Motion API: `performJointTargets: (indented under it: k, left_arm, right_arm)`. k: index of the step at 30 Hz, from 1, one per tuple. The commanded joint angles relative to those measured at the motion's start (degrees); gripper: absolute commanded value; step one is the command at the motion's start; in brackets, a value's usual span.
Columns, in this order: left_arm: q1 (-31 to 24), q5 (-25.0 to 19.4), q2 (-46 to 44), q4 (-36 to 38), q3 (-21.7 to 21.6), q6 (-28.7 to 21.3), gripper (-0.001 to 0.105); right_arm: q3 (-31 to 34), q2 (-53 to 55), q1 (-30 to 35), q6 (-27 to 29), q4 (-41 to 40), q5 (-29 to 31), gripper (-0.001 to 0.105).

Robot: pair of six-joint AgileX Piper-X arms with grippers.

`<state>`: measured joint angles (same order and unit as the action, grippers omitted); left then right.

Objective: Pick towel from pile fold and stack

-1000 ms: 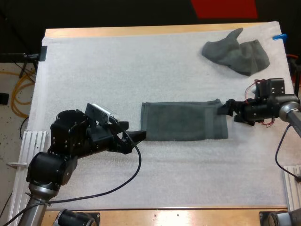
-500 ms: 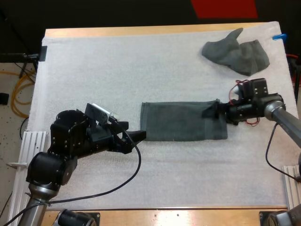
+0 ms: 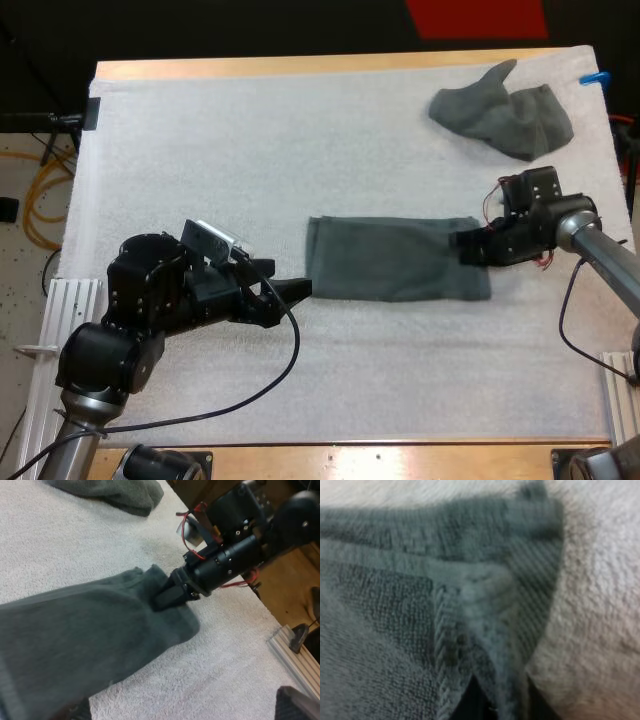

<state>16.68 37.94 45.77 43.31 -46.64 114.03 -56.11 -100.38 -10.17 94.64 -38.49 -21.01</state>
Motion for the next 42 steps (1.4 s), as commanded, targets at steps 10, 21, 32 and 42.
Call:
performJointTargets:
  k: [10, 21, 32, 42]
  left_arm:
    - [-0.03, 0.44, 0.02, 0.12, -0.35, 0.56, 0.07]
    - [-0.03, 0.44, 0.02, 0.12, -0.35, 0.56, 0.07]
    - [-0.03, 0.44, 0.02, 0.12, -0.35, 0.56, 0.07]
    - [-0.03, 0.44, 0.02, 0.12, -0.35, 0.56, 0.07]
  right_arm:
    - [-11.83, 4.62, -0.14, 13.6, -14.52, 33.59, 0.001]
    - [-13.55, 3.09, -10.05, -0.79, -14.68, 11.92, 0.001]
    - [-13.55, -3.7, -15.81, -12.63, -4.63, 3.49, 0.001]
    - [-14.92, -3.56, -15.81, -11.89, -4.06, -2.46, 0.075]
